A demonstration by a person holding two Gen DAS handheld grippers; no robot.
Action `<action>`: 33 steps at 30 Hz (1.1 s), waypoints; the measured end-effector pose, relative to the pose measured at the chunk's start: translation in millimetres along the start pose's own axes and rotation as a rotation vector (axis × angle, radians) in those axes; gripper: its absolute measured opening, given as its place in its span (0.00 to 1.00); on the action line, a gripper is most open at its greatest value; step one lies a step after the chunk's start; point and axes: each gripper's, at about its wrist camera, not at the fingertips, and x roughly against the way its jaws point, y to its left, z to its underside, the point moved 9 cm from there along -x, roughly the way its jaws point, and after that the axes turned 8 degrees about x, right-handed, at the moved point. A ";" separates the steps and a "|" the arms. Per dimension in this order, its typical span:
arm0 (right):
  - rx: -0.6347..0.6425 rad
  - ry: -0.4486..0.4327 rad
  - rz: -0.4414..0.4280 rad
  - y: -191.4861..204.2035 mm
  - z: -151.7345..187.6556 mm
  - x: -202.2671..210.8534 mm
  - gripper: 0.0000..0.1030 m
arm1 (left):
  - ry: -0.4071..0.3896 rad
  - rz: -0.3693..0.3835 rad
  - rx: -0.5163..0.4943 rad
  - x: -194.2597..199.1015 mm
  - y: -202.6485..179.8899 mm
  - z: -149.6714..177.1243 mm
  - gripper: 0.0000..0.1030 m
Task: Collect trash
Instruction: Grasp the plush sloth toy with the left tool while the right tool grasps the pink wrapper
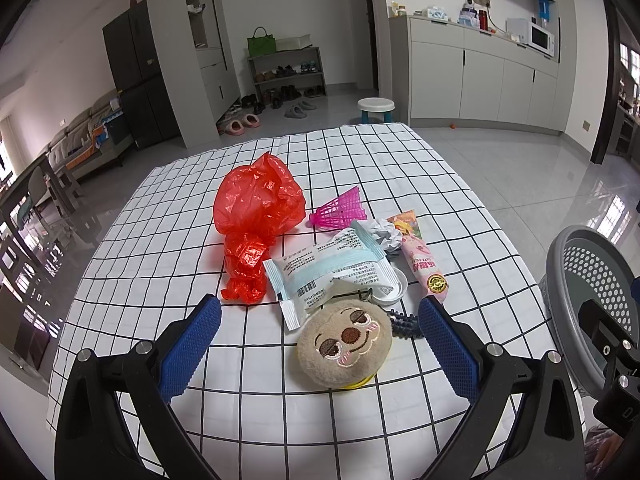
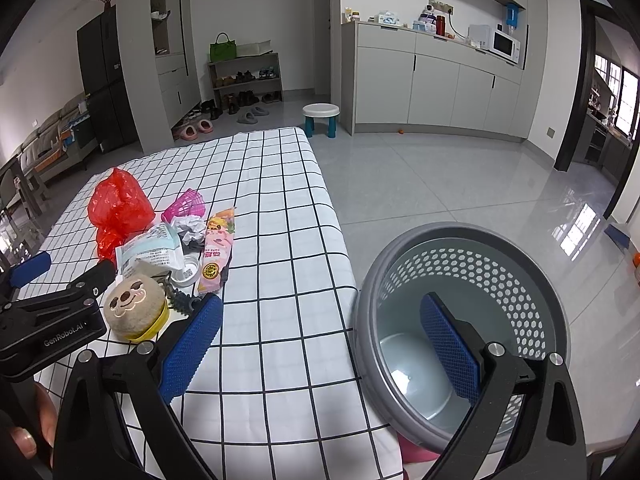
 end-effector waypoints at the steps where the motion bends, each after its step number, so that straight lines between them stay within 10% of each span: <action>1: 0.000 -0.001 0.000 -0.1 0.1 0.0 0.92 | -0.001 0.000 0.000 -0.1 -0.2 -0.1 0.94; 33: 0.070 0.106 -0.203 56.4 7.7 -35.7 0.92 | 0.043 -0.088 0.052 -5.8 63.2 32.6 0.94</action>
